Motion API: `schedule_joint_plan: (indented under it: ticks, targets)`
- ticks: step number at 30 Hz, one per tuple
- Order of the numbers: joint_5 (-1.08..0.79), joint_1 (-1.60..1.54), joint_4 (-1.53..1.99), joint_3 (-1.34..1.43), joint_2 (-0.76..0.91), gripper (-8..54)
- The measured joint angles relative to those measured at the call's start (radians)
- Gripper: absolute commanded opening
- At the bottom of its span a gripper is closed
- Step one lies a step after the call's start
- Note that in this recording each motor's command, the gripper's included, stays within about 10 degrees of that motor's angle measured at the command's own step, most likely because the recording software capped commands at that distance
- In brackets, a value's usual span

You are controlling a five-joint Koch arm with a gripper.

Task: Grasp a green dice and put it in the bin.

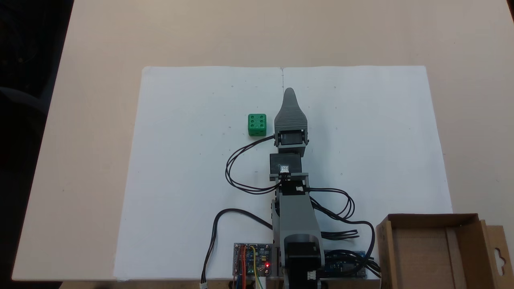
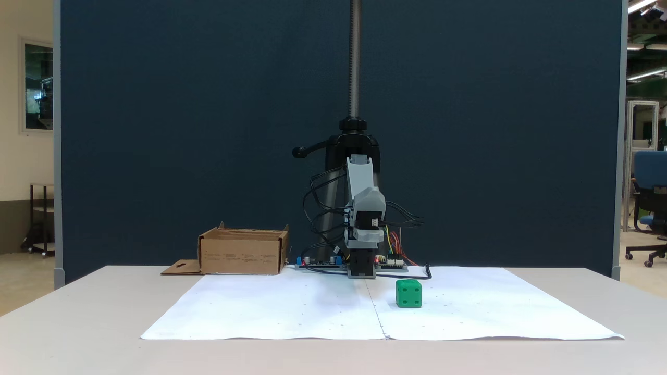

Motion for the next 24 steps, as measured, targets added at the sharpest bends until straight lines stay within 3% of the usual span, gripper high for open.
schedule_joint_plan:
  ticks: [16, 24]
  targets:
    - [0.000, 0.034, 0.089, -0.017, 0.000, 41.3]
    - [0.000, 0.058, 0.591, -0.348, 0.000, 43.8]
